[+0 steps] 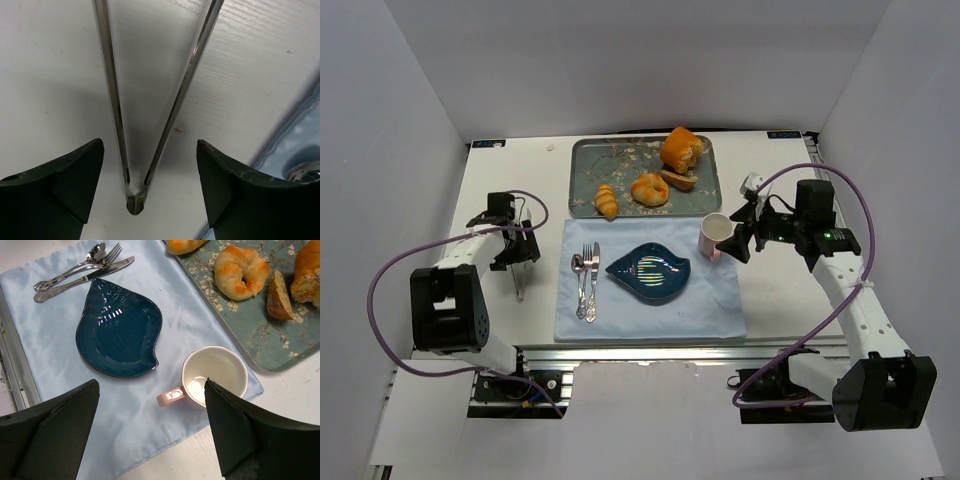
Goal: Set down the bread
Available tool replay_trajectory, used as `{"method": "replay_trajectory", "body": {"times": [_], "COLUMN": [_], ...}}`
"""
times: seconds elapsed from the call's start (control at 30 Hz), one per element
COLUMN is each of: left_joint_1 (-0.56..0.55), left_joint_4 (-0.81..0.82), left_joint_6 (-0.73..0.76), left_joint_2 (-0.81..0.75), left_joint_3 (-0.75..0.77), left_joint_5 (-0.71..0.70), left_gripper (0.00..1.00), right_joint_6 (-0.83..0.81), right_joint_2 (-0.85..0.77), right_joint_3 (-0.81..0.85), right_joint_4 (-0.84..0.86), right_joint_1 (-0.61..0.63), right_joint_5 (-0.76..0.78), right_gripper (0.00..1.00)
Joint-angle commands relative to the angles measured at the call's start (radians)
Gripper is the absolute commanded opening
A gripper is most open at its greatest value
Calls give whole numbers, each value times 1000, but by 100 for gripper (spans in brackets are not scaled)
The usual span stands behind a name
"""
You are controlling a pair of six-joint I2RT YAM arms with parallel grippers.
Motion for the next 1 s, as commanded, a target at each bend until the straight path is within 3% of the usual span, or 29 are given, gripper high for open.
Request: {"method": "replay_trajectory", "body": {"times": [0.0, 0.2, 0.3, 0.43, 0.57, 0.7, 0.97], "left_joint_1": [10, 28, 42, 70, 76, 76, -10], "left_joint_4": [67, 161, 192, 245, 249, 210, 178], "left_joint_6": [39, 52, 57, 52, 60, 40, -288], "left_joint_2": [31, 85, 110, 130, 134, 52, -178], "left_joint_3": [3, -81, -109, -139, -139, -94, 95], "left_joint_5": [-15, 23, 54, 108, 137, 204, 473], "left_gripper": [84, 78, 68, 46, 15, 0, 6], "right_joint_6": [1, 27, 42, 52, 55, 53, 68], "right_joint_2": [0, 31, 34, 34, 28, 10, -6], "right_joint_3": [25, 44, 50, 62, 64, 56, 34], "right_joint_4": [11, 18, 29, 34, 34, 32, 47], "right_joint_1": [-46, -124, -141, -151, -158, -168, -177], "right_joint_5": [-63, -95, -98, -106, -106, -103, -103], "right_gripper": [89, 89, 89, 89, 90, 89, 89]}}
